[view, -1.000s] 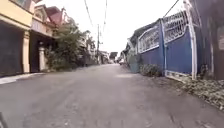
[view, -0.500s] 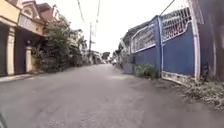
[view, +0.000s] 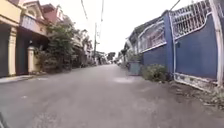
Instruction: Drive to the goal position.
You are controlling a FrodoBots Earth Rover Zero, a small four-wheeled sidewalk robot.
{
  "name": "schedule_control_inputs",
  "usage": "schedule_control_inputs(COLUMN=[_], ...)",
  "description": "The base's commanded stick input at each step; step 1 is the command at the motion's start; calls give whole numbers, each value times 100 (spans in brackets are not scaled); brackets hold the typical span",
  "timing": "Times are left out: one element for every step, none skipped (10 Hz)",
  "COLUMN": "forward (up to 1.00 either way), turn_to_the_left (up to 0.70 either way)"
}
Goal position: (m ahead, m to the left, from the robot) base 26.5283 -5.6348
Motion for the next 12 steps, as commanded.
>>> schedule_control_inputs(forward=[85,85,85,85,85,85,85,85,85,85,85,85], turn_to_the_left=[9,9,-25,-25,-25,-13,4,9,9,9,9,9])
